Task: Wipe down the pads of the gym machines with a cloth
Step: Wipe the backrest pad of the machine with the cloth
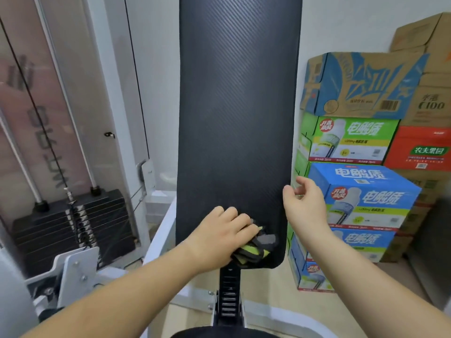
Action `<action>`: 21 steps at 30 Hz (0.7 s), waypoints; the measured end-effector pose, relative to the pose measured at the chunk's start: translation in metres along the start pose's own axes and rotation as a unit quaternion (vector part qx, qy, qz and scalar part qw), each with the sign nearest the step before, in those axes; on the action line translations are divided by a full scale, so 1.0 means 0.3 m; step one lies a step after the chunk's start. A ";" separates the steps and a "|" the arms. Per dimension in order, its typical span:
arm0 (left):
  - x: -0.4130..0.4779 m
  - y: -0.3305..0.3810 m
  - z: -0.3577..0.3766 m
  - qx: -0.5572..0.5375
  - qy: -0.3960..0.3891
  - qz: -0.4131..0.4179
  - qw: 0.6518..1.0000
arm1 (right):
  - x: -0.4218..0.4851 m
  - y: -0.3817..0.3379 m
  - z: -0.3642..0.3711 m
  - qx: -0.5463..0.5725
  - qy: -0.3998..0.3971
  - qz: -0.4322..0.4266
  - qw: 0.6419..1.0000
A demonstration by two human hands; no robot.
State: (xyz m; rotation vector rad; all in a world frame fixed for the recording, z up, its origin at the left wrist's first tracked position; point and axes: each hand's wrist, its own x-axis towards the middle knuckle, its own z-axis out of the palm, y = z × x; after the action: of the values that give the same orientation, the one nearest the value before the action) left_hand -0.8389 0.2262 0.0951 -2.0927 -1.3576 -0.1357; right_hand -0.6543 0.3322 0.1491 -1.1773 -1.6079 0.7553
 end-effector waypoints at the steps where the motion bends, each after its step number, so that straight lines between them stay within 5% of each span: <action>1: -0.002 -0.042 -0.019 0.020 -0.002 0.012 1.000 | -0.012 0.013 0.001 0.001 -0.006 0.011 1.000; 4: 0.016 -0.208 -0.096 0.030 0.085 -0.121 0.988 | -0.051 0.047 0.008 -0.009 -0.030 0.031 0.999; 6: -0.003 -0.257 -0.104 -0.036 0.157 -0.281 0.946 | -0.078 0.066 0.019 -0.016 -0.037 0.035 0.999; 9: -0.072 -0.156 -0.024 -0.118 0.192 -0.377 0.898 | -0.108 0.092 0.034 -0.020 -0.029 0.047 0.998; 12: -0.213 0.003 0.098 -0.159 0.127 -0.361 0.910 | -0.135 0.118 0.050 -0.012 -0.023 0.041 0.999; 17: -0.337 0.050 0.146 -0.081 0.011 -0.135 0.988 | -0.141 0.131 0.057 0.011 -0.026 0.047 0.999; 21: -0.087 -0.113 -0.016 -0.048 0.091 -0.223 0.969 | -0.135 0.129 0.034 0.065 -0.040 0.083 0.994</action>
State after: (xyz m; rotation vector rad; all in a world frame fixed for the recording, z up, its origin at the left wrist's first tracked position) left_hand -0.8787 0.2121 0.1035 -1.7644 -1.7121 -0.5760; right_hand -0.6482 0.3079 0.0978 -1.2089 -1.5141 1.0116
